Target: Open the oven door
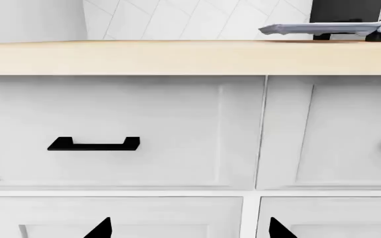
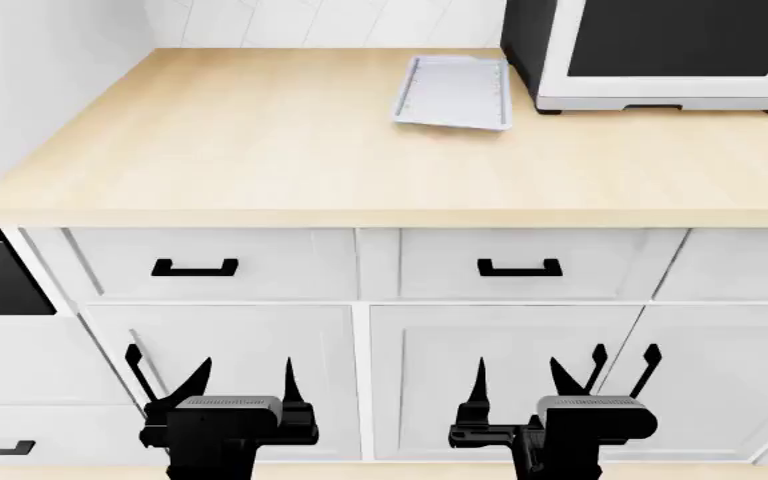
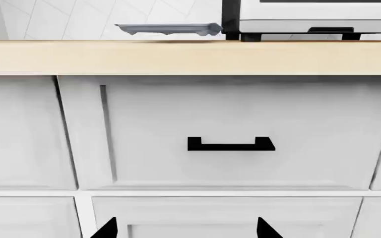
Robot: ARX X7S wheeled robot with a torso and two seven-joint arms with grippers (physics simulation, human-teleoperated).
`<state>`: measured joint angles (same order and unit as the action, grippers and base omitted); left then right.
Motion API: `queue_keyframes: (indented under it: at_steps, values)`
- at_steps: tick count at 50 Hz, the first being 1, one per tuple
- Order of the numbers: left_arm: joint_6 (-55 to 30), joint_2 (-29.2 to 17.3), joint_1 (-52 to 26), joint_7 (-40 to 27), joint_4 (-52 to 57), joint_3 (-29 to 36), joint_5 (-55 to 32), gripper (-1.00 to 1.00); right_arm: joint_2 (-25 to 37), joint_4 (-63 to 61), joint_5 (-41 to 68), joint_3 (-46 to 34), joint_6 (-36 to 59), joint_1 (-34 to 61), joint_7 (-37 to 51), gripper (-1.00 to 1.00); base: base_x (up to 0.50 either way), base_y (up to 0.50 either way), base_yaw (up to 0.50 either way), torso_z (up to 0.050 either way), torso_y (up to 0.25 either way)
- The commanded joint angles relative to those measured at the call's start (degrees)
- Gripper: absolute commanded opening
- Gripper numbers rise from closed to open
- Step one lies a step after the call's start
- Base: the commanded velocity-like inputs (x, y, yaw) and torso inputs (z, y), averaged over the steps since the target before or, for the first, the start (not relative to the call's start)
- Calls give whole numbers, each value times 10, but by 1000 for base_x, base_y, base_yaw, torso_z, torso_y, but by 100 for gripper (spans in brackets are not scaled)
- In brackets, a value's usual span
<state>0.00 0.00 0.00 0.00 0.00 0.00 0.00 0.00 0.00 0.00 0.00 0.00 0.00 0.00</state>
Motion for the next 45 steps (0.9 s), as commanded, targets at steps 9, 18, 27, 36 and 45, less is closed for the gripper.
queue_keyframes:
  at_steps: [9, 18, 27, 36, 45]
  values:
    - [-1, -23, -4, -27, -2, 28, -23, 100, 24, 2, 13, -31, -1, 2, 29, 100, 0, 0, 0, 0, 0]
    - [-11, -37, 13, -42, 48, 33, -33, 100, 39, -46, 23, -38, -7, -13, 39, 100, 0, 0, 0, 0, 0]
    - [-24, -53, 36, -64, 133, 38, -14, 100, 51, -133, 62, -29, 18, -33, 37, 100, 0, 0, 0, 0, 0]
    - [-29, -63, 50, -75, 180, 40, -16, 100, 60, -164, 61, -27, -14, -42, 49, 100, 0, 0, 0, 0, 0]
    - [-32, -72, 58, -87, 225, 44, -10, 100, 69, -211, 68, -20, -39, -57, 62, 100, 0, 0, 0, 0, 0]
